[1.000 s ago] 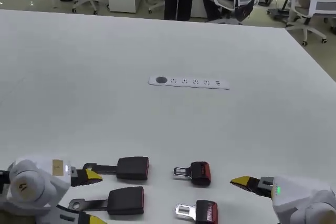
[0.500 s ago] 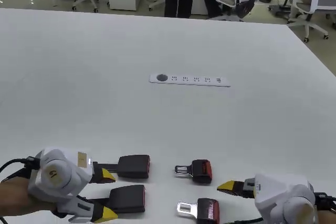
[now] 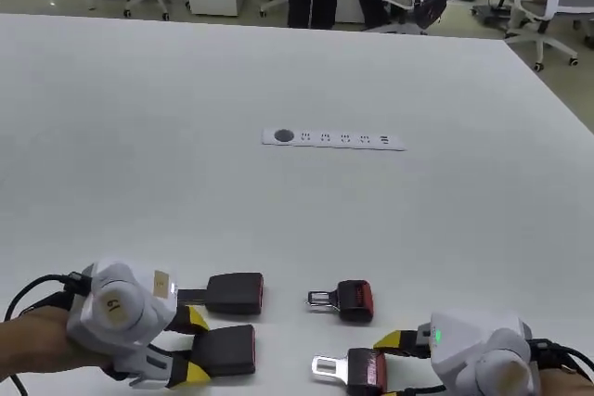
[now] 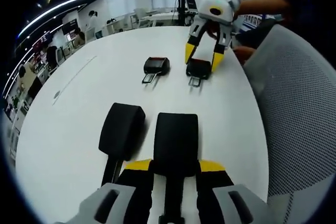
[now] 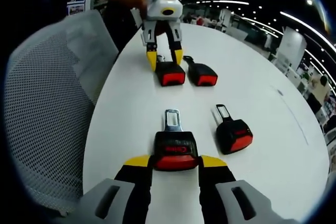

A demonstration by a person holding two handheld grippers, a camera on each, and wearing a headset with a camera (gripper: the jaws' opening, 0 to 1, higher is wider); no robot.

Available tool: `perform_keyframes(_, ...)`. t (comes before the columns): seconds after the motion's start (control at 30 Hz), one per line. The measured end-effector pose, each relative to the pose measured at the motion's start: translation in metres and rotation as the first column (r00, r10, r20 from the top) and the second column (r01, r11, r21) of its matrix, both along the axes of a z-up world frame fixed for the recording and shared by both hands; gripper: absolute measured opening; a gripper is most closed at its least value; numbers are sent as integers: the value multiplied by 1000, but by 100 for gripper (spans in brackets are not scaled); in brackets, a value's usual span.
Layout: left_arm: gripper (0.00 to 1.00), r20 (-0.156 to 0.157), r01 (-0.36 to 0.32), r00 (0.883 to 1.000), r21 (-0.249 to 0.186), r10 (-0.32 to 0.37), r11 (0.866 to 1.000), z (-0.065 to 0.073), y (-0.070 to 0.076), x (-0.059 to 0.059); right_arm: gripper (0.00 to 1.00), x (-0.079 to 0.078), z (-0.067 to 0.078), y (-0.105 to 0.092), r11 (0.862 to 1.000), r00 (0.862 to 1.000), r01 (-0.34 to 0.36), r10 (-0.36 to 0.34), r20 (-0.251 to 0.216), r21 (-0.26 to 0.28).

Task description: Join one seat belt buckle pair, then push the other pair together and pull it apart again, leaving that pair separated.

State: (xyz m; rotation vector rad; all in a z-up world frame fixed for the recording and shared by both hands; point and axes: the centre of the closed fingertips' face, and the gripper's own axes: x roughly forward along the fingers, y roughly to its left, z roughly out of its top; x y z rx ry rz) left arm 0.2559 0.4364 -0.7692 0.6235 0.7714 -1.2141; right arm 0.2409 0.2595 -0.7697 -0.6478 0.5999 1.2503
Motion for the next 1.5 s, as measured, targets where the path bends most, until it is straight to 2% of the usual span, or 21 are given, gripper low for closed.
perform_keyframes(0.17, 33, -11, 13, 1000, -2, -13, 1000, -1, 2, 1, 31, 0, -1, 0, 1000, 1000, -8, 8, -5, -2)
perform_keyframes(0.7, 33, -17, 91, 996, 24, -90, 996, -8, 4, 2, 31, 7, -2, 8, 998, 998, -59, 58, -14, -21)
perform_keyframes(1.5, 32, -42, 124, 992, 51, -122, 991, -9, 4, 0, 31, 15, 0, 42, 994, 994, -107, 107, -16, -20)
